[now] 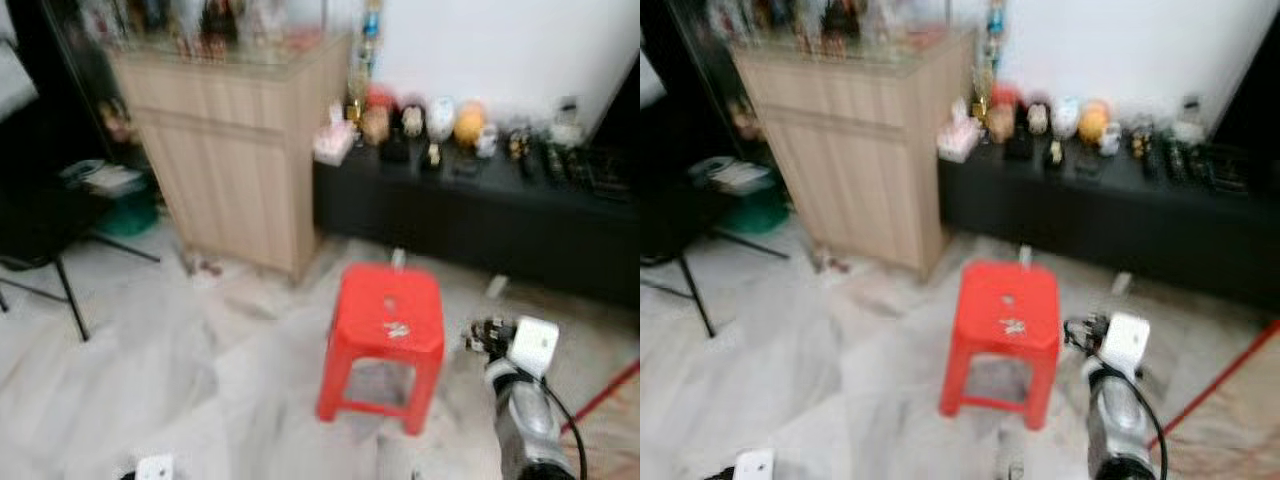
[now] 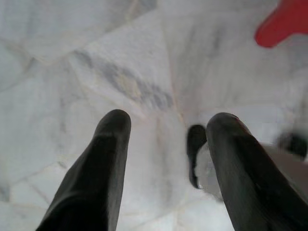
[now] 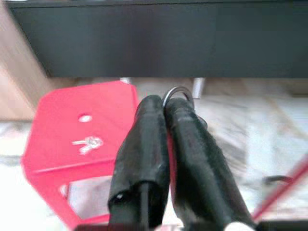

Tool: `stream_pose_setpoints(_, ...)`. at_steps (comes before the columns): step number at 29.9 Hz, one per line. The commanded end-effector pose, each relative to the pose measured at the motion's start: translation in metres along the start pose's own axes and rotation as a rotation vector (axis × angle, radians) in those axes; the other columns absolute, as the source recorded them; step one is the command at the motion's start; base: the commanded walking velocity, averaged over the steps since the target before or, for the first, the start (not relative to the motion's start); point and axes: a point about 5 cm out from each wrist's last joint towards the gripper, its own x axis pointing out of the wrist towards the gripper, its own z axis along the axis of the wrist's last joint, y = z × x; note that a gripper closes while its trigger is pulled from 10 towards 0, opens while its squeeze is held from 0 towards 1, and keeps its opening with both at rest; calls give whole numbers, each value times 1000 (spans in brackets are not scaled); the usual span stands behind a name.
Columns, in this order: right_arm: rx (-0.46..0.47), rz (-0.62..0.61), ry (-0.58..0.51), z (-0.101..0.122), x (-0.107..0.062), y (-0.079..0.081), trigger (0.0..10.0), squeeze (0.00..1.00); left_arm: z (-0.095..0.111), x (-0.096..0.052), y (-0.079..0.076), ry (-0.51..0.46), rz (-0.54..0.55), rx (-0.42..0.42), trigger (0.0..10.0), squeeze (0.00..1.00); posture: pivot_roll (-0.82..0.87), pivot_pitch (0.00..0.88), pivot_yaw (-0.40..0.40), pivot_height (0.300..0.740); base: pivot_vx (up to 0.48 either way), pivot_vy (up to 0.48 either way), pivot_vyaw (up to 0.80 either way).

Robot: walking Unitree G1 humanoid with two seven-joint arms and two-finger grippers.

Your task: Hang keys on a hook

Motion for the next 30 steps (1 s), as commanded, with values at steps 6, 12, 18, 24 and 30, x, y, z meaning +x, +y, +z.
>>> stream_pose_setpoints(6, 2, 8, -21, 6, 4, 5, 10000, 0, -15, -4, 6, 67, 10, -17, 10000, 0, -26, 0, -57, 740, 0, 0, 0)
stream_pose_setpoints(12, 0, -4, -19, 6, 4, 3, 10000, 0, -17, -4, 6, 85, 6, -16, 10000, 0, -28, 0, -56, 740, 0, 0, 0)
stream_pose_setpoints(18, 9, -35, 53, -7, -1, -3, 10000, 0, -18, -4, 5, 98, 3, -16, 10000, 0, -38, 0, -57, 740, 0, 0, 0)
stream_pose_setpoints(24, 23, -83, 231, -41, -17, -13, 10000, 0, -19, -4, 5, 106, 3, -23, 10000, 0, -45, 0, -53, 740, 0, 0, 0)
stream_pose_setpoints(30, -43, -87, 422, -73, -38, -15, 10000, 0, -20, -5, 5, 111, 1, -37, 10000, 0, -27, 0, -57, 740, 0, 0, 0)
